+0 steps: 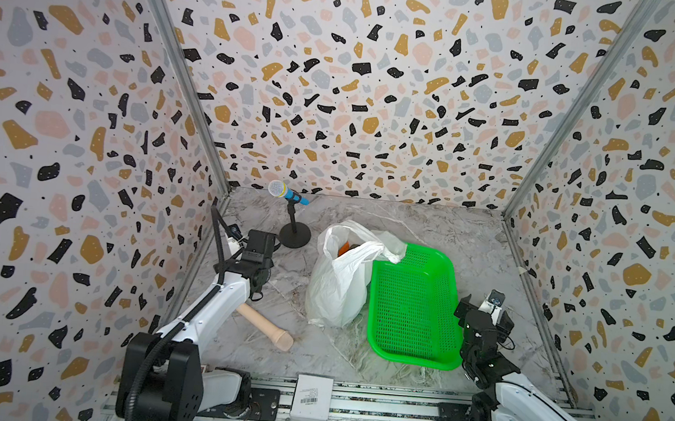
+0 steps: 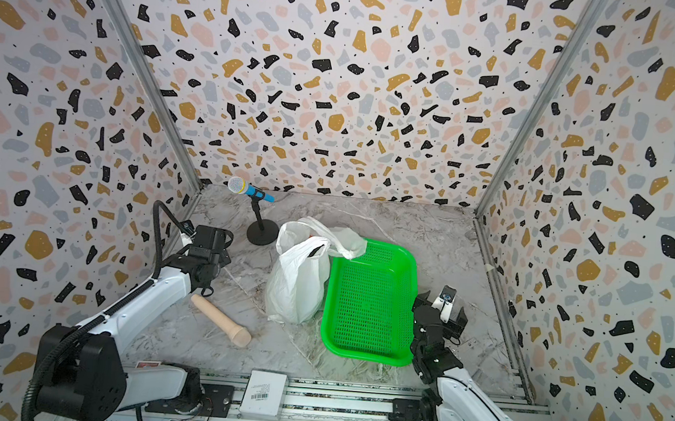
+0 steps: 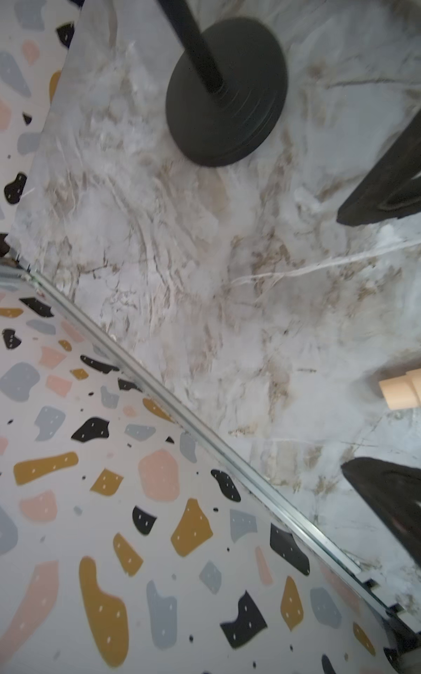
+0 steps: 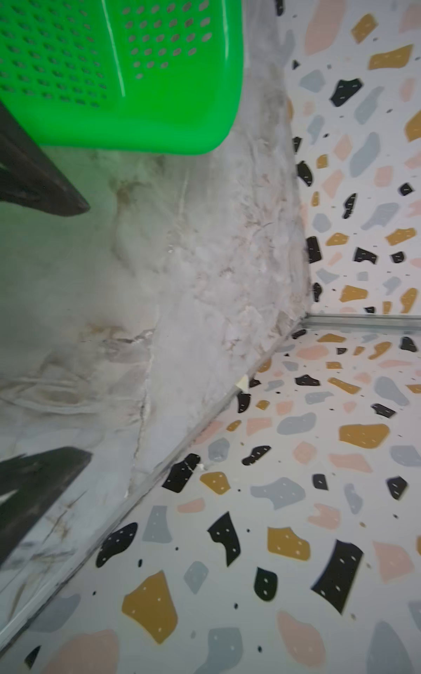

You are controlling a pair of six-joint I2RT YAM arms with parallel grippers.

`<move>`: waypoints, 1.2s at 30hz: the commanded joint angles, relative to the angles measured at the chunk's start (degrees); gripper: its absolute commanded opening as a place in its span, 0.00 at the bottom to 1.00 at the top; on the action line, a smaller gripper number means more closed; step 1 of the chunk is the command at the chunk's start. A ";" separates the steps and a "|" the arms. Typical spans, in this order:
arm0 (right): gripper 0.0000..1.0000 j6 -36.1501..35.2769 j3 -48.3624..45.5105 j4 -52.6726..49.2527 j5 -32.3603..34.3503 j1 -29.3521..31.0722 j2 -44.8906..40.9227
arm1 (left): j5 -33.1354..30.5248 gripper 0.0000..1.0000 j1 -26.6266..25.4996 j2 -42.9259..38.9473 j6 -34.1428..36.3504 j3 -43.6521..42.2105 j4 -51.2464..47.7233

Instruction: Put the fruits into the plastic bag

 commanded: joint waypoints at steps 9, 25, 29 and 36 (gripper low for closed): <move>0.99 -9.07 3.66 31.40 -2.31 -7.89 22.80 | -22.39 0.99 0.28 2.58 13.61 -12.42 34.12; 0.99 -18.18 3.78 46.20 -49.55 -18.53 35.44 | -6.05 1.00 0.80 9.91 27.13 -22.83 65.66; 0.99 -17.32 4.57 44.89 -49.87 -19.51 35.65 | -3.47 0.99 1.07 11.37 31.54 -26.76 77.21; 0.99 -17.21 4.53 45.05 -49.08 -19.38 35.74 | 4.82 1.00 0.98 9.30 34.79 -30.23 80.79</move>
